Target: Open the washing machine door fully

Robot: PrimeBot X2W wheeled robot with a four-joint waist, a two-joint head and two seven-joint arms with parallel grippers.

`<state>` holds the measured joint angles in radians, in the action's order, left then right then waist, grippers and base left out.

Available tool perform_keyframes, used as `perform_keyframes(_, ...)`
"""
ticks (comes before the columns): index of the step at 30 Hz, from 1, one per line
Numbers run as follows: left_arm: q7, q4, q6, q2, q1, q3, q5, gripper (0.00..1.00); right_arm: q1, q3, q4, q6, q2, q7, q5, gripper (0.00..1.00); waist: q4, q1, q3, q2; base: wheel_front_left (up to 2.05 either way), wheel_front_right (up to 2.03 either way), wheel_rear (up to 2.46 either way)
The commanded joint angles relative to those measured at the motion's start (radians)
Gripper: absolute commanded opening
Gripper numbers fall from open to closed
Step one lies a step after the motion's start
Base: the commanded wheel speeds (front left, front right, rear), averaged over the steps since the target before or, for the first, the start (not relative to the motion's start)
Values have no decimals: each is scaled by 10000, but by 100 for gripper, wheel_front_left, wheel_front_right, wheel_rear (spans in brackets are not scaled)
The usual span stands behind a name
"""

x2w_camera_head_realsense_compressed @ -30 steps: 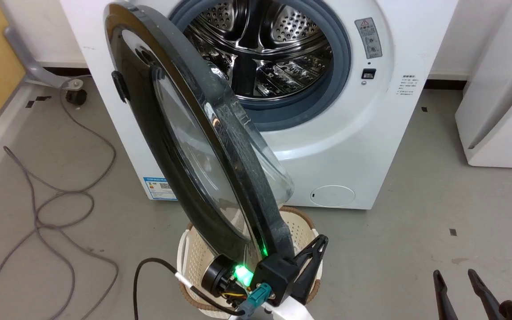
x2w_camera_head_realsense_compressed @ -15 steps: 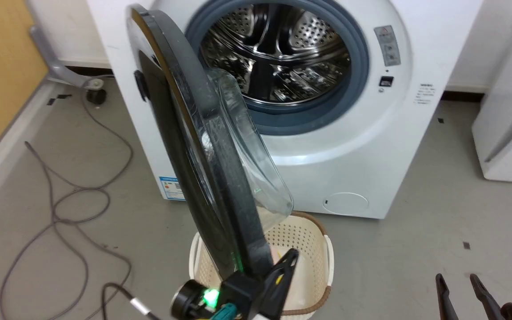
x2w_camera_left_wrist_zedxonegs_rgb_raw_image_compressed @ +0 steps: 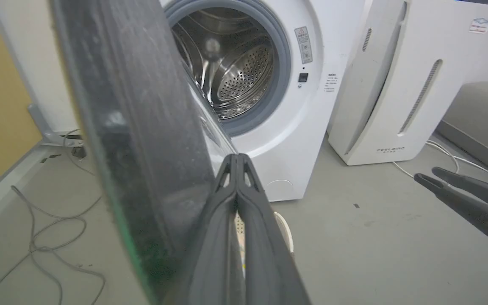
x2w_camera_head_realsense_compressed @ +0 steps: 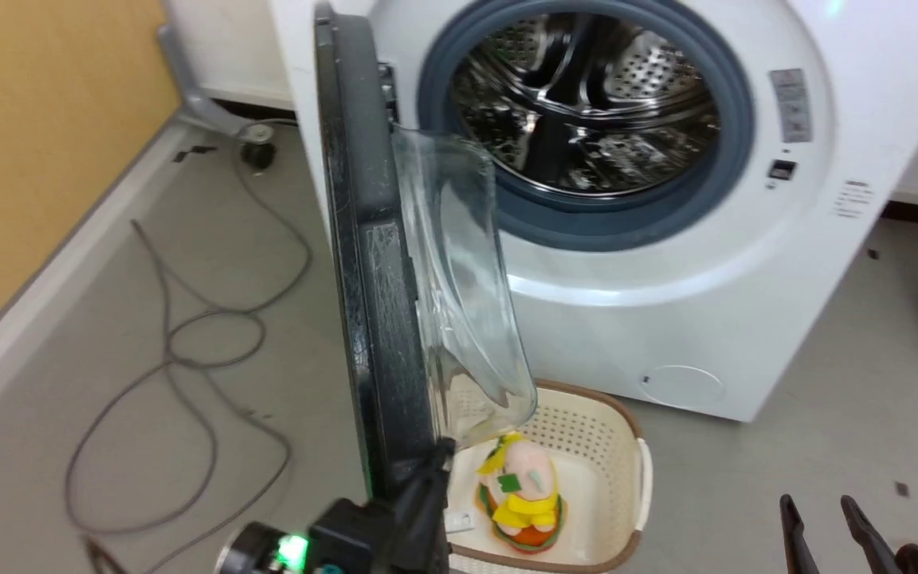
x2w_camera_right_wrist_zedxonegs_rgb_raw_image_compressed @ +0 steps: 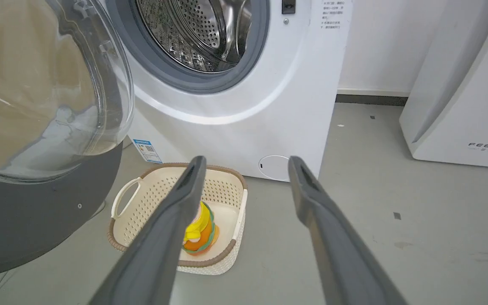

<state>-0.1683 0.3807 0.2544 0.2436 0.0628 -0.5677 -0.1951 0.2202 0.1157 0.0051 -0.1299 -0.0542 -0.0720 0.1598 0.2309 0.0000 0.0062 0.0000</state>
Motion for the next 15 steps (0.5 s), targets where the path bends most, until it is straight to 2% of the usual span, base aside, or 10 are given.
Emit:
perform_keyframes(1,-59,76,86,97,111,108,41,0,-41,-6,19,-8,39,-14,46,100,218,0,6,0,0,0,0)
perform_keyframes(7,-55,430,484,225,387,517,28,0,-11,44,27,-8,39,6,70,100,774,0,69,0,0,0,0)
perform_keyframes(15,219,485,965,708,426,1588,92,0,-6,75,35,-8,39,108,77,100,1104,0,90,0,0,0,0)
